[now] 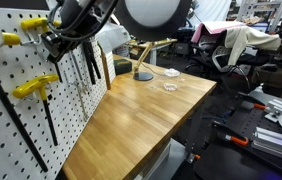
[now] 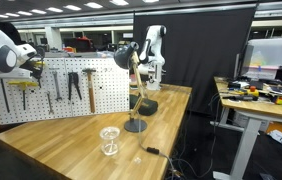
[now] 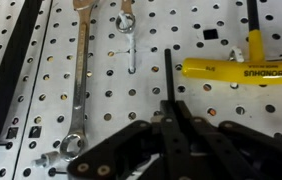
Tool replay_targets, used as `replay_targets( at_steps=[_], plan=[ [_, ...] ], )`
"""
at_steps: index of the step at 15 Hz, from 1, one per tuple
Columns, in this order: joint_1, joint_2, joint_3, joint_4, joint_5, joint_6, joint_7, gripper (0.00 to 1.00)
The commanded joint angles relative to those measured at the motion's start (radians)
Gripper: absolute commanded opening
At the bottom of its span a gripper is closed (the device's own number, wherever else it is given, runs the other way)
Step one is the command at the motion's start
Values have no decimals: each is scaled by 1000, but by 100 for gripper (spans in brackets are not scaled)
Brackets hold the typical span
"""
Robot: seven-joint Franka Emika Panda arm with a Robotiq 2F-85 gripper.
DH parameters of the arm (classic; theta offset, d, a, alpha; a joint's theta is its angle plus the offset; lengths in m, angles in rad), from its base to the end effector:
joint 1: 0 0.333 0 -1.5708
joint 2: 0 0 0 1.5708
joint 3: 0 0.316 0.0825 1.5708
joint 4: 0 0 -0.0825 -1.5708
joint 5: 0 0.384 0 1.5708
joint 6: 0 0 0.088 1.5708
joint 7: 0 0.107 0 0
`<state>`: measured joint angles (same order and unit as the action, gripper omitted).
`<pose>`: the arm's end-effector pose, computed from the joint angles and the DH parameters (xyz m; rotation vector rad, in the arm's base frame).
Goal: Take a T-handle from the wall organizer and put it on the table
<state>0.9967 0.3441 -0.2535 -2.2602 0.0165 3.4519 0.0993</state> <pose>0.4312 0.4032 0.3164 -2.4774 -0.8748 -1.1387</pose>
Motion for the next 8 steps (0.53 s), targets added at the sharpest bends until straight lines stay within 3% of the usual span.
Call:
replay_targets(
  at_steps=[1,8],
  plan=[
    [52,-25,-56,-5,35,8,-21,2],
    [140,-162,-137,-140,55,3,-26,2]
  ],
)
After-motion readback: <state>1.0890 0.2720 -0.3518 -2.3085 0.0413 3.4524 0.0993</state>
